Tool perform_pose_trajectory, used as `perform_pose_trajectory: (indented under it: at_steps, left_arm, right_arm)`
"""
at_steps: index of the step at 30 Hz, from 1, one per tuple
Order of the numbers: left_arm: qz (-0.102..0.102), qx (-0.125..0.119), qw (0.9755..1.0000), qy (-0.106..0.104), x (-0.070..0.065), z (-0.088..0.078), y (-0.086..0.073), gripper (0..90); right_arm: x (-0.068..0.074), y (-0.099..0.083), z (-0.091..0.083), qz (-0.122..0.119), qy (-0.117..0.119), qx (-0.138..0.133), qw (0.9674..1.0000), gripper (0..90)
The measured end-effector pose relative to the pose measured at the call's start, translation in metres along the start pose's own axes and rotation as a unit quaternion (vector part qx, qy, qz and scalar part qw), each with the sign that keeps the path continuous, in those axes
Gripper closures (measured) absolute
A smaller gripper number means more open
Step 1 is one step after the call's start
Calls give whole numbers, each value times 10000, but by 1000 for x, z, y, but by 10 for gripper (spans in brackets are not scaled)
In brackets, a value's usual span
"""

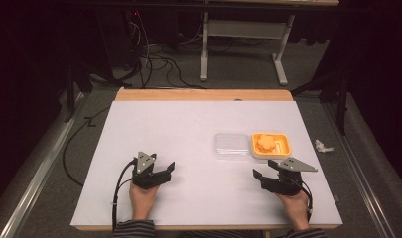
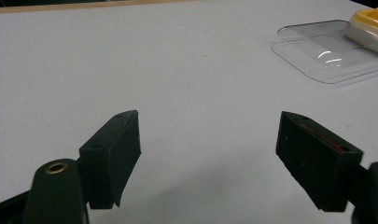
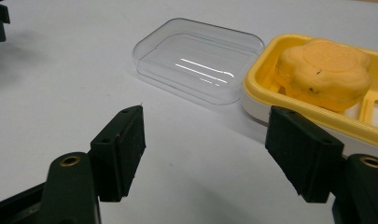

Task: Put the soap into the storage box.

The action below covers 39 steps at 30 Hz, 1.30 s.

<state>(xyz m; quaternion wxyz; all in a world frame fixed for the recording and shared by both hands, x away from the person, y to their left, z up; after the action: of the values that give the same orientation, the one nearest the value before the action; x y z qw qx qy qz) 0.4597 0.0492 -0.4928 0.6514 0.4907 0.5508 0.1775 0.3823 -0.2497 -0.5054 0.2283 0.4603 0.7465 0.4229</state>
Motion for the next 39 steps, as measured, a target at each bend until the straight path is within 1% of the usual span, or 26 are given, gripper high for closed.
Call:
perform_pose_trajectory:
  at_steps: [4, 8, 10, 14, 15, 16, 22, 27, 30, 36, 39]
  left_arm:
    - [-33, 0, 10000, 17, 1, 1, 0, 226]
    - [-26, -2, 10000, 13, 1, 0, 0, 226]
    - [-31, -3, 10000, 14, 1, 1, 0, 226]
    - [-18, 14, 10000, 11, 1, 1, 0, 232]
    - [-29, 11, 10000, 10, 1, 1, 0, 239]
    - [-19, 14, 10000, 8, 1, 1, 0, 243]
    - [-17, 18, 10000, 7, 1, 0, 0, 241]
    - [-25, 17, 10000, 4, 1, 0, 0, 241]
    - [-21, 15, 10000, -5, 0, 0, 0, 240]
    - [-35, 2, 10000, 0, 0, 0, 0, 239]
    - [-25, 12, 10000, 6, 1, 0, 0, 239]
  right_arm:
    - [-2, -3, 9, 30, 18, 104, 9999, 295]
    - [-2, -5, 13, 11, 7, 164, 9999, 296]
    - [-3, -7, 17, 17, 21, 255, 9997, 297]
    - [-4, -9, 21, 24, 14, 325, 9995, 299]
    - [-5, -10, 23, 26, 0, 355, 9994, 299]
    - [-7, -14, 27, 23, -25, 458, 9989, 300]
    - [-8, -16, 33, 2, -51, 539, 9985, 302]
    - [-10, -17, 34, -11, -101, 579, 9983, 303]
    - [-14, -18, 35, -18, -242, 605, 9979, 304]
    - [-15, -20, 38, -104, -303, 695, 9971, 304]
    - [-15, -20, 38, -86, -313, 684, 9971, 305]
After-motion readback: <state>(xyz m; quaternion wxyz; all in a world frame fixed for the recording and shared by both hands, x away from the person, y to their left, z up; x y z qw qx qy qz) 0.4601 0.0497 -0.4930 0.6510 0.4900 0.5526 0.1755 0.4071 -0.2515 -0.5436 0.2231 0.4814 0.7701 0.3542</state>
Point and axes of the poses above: each handheld gripper's, and its own axes: z roughly forward along the jaws, y roughly out of its top, x roughly to its left, the point moved 10 cm from there along z, roughly forward along the jaws, and after that the axes turned 2 degrees about -z, right-handed, at the moved point
